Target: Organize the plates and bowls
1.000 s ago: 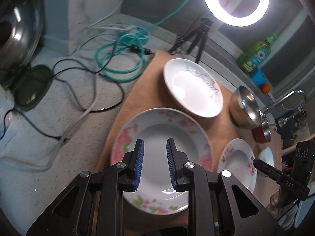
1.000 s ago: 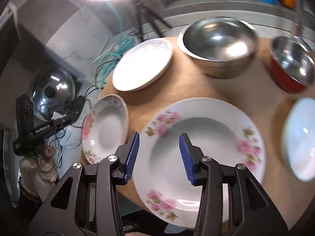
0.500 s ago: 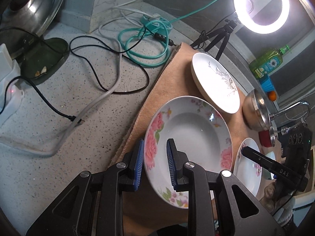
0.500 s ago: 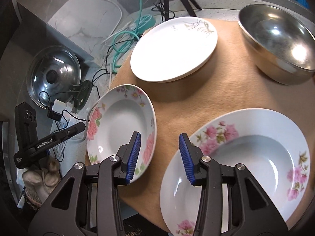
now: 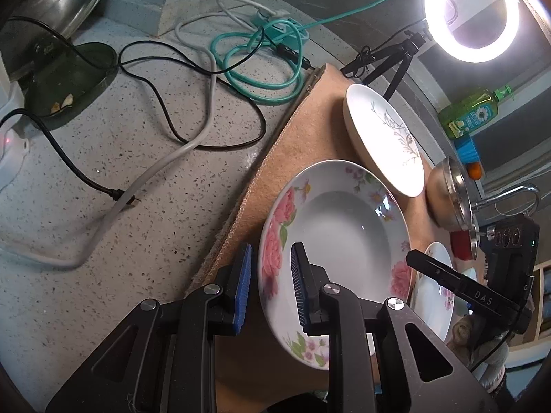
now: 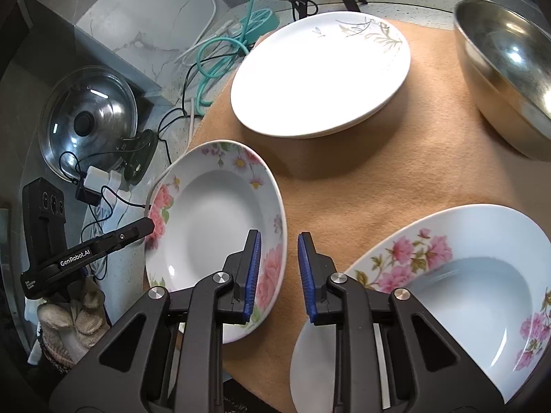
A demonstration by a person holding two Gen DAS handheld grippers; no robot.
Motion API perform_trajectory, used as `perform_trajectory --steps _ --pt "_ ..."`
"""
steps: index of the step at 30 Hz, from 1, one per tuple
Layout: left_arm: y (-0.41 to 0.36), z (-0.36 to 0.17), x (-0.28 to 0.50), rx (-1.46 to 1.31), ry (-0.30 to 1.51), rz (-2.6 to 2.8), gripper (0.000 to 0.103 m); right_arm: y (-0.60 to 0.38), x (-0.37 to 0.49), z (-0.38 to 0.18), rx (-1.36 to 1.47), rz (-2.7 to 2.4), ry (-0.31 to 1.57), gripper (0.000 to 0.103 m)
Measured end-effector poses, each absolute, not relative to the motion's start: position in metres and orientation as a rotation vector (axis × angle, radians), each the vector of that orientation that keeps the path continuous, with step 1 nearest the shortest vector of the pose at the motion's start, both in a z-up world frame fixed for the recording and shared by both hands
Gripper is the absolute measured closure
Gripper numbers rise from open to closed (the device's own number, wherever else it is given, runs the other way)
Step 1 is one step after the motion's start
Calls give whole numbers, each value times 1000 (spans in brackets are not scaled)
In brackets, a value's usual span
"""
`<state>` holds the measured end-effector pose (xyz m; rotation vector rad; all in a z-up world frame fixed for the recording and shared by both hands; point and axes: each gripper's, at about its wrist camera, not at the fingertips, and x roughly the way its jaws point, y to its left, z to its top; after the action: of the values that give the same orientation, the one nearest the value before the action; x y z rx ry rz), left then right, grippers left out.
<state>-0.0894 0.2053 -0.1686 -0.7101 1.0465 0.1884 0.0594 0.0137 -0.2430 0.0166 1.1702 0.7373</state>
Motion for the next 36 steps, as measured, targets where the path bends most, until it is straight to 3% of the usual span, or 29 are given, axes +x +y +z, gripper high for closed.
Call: perform_trajectory --steps 10,36 --pt "202 -175 -83 -703 1067 174 86 19 62 -253 23 748 1196 92" --pt "177 -138 -73 -621 1027 131 86 -16 49 -222 89 727 1146 92"
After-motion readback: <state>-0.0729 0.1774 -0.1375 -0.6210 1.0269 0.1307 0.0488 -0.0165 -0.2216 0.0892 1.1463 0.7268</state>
